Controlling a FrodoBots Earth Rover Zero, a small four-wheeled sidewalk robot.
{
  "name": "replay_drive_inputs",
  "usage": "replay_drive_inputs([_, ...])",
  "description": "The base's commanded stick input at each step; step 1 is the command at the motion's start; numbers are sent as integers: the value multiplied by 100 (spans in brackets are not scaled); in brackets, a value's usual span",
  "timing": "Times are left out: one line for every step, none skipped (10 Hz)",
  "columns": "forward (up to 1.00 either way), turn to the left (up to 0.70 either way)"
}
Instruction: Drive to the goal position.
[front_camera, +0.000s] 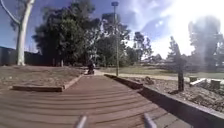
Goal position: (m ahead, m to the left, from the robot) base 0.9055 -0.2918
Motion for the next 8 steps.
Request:
replay_drive_inputs([100,0])
replay_drive_inputs([100,0])
replay_drive_inputs([100,0])
replay_drive_inputs([100,0])
replay_drive_inputs([83,0])
replay_drive_inputs([0,0])
replay_drive_inputs([0,0])
replay_drive_inputs([0,0])
